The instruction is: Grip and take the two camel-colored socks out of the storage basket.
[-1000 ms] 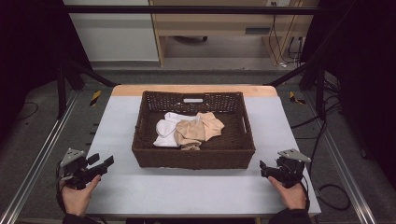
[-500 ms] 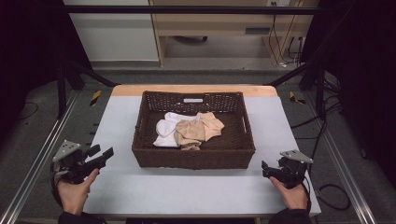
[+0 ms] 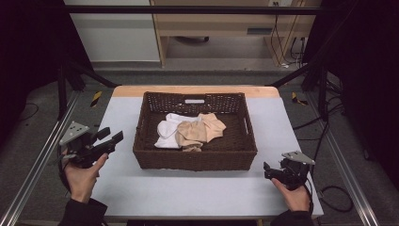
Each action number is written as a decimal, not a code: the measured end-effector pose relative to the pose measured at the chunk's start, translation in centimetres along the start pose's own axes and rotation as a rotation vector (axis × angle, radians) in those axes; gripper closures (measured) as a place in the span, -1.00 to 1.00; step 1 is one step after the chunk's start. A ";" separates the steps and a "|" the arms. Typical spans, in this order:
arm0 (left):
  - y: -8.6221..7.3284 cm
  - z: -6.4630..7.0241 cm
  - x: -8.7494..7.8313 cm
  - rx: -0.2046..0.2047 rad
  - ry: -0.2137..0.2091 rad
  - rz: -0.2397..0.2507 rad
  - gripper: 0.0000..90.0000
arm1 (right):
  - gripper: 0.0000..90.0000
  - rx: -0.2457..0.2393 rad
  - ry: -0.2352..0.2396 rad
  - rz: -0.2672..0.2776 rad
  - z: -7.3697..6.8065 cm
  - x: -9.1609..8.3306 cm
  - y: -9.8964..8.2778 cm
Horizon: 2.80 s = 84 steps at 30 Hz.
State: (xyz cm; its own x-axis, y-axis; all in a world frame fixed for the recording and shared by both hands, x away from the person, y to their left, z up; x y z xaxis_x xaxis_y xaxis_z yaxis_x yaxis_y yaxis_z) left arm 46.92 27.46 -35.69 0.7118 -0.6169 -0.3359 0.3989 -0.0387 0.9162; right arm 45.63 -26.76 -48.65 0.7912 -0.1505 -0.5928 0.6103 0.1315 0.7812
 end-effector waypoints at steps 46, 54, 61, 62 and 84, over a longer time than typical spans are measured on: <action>4.8 5.0 19.1 0.133 -0.079 -0.175 0.17 | -0.87 0.021 0.011 -0.009 0.1 0.6 0.4; 3.0 3.9 21.8 0.132 -0.068 -0.239 0.15 | -0.87 0.014 0.006 -0.015 0.0 0.8 0.4; 0.9 3.5 22.8 0.098 -0.060 -0.282 0.14 | -0.88 0.025 0.002 -0.026 0.0 1.0 0.5; 0.8 3.6 22.9 0.094 -0.063 -0.286 0.14 | -0.88 0.014 0.003 -0.023 0.0 1.0 0.4; -2.3 3.5 24.0 0.092 -0.035 -0.515 0.27 | -0.87 0.005 0.006 -0.038 -0.5 1.2 0.3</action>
State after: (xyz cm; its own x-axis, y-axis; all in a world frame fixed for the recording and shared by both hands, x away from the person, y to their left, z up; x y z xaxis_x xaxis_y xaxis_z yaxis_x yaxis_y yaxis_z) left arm 61.11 9.99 -45.08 0.4167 -0.5254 -0.7418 0.6383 -0.4119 0.6503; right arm 46.77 -26.40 -49.18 0.7676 -0.1497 -0.6232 0.6398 0.1206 0.7590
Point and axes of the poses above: each handheld gripper's, and its own axes: x roughly forward along the jaws, y roughly out of its top, z roughly to its right, the point moved 4 cm from there along x, roughly forward along the jaws, and after that the axes turned 14 degrees about -y, right-handed, at the moved point
